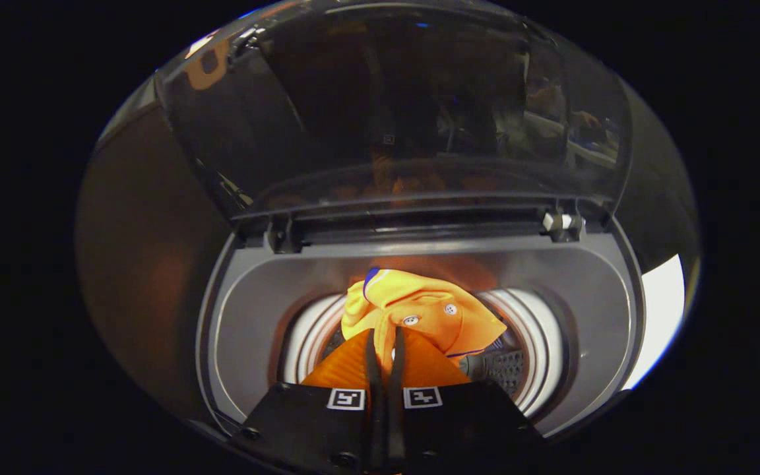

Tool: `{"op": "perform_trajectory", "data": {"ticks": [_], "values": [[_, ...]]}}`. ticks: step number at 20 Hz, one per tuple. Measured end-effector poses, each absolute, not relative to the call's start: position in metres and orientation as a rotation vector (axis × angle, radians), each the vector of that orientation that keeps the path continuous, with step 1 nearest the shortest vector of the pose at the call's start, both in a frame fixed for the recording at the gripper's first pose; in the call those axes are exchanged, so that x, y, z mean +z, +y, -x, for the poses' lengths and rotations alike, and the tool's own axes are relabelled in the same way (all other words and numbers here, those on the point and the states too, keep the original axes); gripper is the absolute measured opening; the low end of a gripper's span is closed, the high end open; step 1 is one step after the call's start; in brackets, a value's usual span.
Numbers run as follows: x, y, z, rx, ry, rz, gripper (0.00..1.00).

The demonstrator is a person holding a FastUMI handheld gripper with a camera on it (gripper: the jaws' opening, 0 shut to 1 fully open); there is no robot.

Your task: Put the clothes into the washing machine and then close the washing machine lid.

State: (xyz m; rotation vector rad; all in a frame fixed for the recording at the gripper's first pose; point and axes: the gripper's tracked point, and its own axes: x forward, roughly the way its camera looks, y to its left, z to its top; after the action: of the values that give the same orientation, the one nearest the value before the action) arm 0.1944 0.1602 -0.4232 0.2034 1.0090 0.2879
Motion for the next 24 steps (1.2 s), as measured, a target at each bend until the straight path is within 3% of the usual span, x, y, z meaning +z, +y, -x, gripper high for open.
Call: {"op": "perform_trajectory", "data": {"ticks": [12, 24], "values": [[-0.471, 0.157, -0.195, 0.214, 1.215, -0.13, 0.08], [-0.48, 0.154, -0.189, 0.21, 1.266, -0.086, 0.1]]}}
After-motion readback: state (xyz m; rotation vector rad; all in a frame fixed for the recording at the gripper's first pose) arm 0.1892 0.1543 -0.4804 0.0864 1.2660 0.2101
